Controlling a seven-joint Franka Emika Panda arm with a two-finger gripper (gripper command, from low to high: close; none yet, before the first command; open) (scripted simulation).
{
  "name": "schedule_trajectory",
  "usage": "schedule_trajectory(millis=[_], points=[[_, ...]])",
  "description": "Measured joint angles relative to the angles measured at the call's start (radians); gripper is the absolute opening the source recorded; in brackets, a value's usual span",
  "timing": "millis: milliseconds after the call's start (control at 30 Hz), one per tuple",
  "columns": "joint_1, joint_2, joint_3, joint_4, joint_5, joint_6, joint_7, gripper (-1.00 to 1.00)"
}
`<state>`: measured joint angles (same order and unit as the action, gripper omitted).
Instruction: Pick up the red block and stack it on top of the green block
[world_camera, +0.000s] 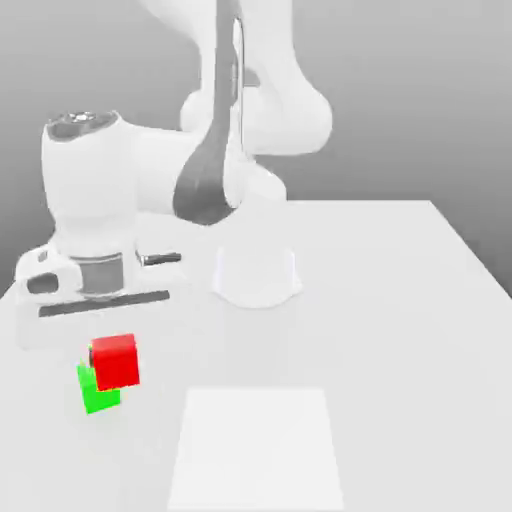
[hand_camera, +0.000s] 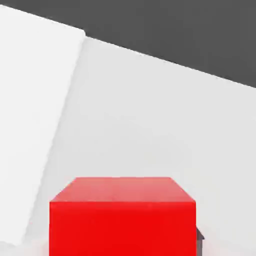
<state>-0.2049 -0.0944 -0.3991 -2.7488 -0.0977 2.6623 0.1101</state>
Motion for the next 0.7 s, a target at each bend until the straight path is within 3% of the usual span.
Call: schedule_trajectory(millis=[133, 367, 400, 600, 700], points=[[-0.017, 0.024, -0.028, -0.027, 0.040, 0.049, -0.042, -1.00], [-0.040, 0.195, 0.036, -0.023, 0.238, 0.201, -0.184, -1.00], [-0.052, 0.211, 0.051, -0.022, 0.254, 0.214, -0.195, 1.00], [-0.056, 0.219, 0.057, -0.022, 0.264, 0.222, -0.203, 1.00], [-0.052, 0.169, 0.039, -0.023, 0.205, 0.180, -0.162, 1.00]])
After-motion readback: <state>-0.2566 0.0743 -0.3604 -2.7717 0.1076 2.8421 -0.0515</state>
